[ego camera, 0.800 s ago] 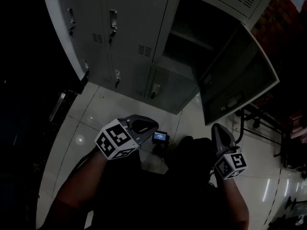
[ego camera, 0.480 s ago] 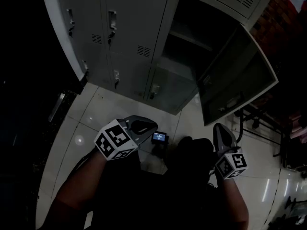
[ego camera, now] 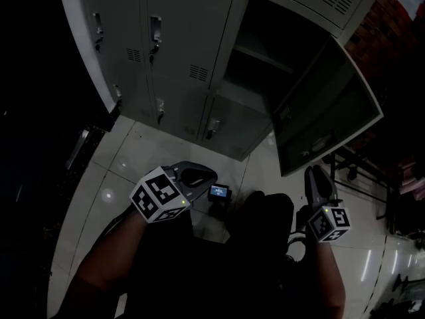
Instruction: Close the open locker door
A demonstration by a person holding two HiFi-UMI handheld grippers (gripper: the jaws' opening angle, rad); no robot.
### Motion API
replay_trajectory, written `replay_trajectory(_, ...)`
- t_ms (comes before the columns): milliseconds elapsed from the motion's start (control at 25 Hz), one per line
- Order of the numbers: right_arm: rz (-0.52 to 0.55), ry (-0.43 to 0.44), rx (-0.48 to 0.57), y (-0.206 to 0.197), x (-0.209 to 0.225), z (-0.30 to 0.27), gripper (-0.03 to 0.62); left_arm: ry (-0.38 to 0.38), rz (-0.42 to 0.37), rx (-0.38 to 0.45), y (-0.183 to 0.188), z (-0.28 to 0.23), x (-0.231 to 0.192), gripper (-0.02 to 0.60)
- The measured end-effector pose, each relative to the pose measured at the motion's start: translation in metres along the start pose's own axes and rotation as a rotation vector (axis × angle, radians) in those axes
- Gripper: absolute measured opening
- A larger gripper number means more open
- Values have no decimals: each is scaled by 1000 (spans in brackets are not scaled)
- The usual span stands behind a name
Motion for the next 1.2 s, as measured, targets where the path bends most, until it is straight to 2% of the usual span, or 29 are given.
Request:
replay_trajectory(240, 6, -15, 22, 12, 17, -10, 169, 0, -1, -1, 0, 0, 0, 12)
replay_trajectory(480, 25, 4, 43, 24, 21, -29, 176, 0, 0, -1, 0, 0, 1, 12)
replay_trajectory(720, 34, 79, 87, 33, 15, -37, 149, -1, 3, 3, 0, 0, 0, 12)
replay_trajectory(1000, -11, 236, 129, 40, -15, -45, 149, -1, 2, 0, 0, -1, 1, 12)
replay_trajectory(1200, 44, 314, 98, 40, -34, -54, 150, 0, 1, -1, 1, -1, 1, 12)
Point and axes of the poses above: the fingertips, and each gripper's own axes: z backward along the fingers, x to its right, y out of its top, the point moved 5 cm from there along z, backward along the fingers, and after that the axes turned 1 degree about x, right-handed, at the moved point
